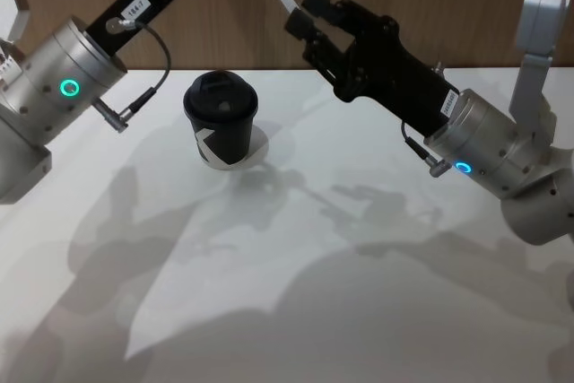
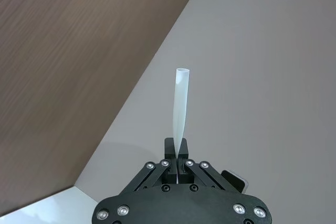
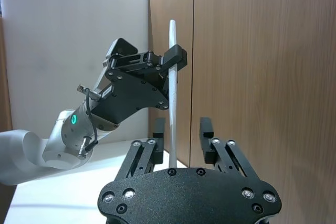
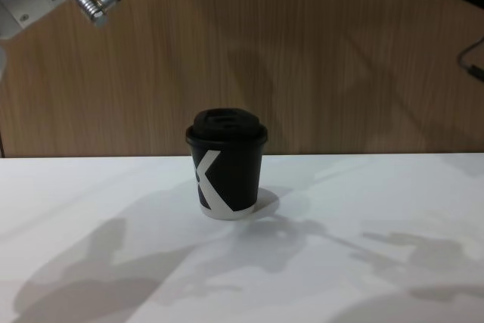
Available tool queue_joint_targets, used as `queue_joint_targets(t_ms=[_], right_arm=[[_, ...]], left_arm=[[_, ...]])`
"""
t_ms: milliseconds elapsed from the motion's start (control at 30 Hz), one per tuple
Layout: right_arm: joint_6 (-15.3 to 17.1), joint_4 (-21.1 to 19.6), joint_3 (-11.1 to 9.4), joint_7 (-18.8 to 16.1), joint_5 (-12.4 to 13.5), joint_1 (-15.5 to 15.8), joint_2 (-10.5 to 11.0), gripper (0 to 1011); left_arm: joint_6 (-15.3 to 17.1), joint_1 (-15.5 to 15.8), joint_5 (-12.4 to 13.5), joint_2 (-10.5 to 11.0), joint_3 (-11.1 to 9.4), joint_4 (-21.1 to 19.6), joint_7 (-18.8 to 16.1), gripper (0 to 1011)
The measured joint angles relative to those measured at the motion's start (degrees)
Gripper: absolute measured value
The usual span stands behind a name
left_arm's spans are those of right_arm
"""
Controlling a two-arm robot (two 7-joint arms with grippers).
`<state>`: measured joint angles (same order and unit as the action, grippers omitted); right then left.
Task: Pick up the straw with one hand, pass it to the other hand, and insert it into the cup.
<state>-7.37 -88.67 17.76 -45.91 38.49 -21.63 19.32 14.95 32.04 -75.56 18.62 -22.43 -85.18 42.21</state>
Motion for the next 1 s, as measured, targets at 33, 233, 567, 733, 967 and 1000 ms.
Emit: queue_joint_targets(t_ms=[33,233,567,733,967,1000], right_arm=[[0.00,0.00,0.00,0.00,0.00,0.00,0.00,399],[0.00,0.00,0.00,0.00,0.00,0.00,0.00,623],[0.00,0.00,0.00,0.00,0.00,0.00,0.00,898],[0.00,0.00,0.00,0.00,0.00,0.00,-0.01,1001],[0.00,0.00,0.00,0.00,0.00,0.00,-0.01,1001],[0.00,0.00,0.00,0.00,0.00,0.00,-0.01,1001]], left_arm=[[0.00,-0.05,-0.14,0.10,0.00,-0.08,-0.06,11],[-0.39,-0.10,-0.27,0.50,0.03,-0.33,-0.48,12],[-3.67,0.24,3.24,1.99,-0.51,-0.92,-1.71,11],[-6.01,0.46,6.20,3.01,-1.01,-1.35,-2.77,11],[-10.28,0.74,12.18,4.63,-1.85,-2.23,-5.36,12],[-10.69,0.77,12.80,4.82,-1.96,-2.36,-5.65,12]])
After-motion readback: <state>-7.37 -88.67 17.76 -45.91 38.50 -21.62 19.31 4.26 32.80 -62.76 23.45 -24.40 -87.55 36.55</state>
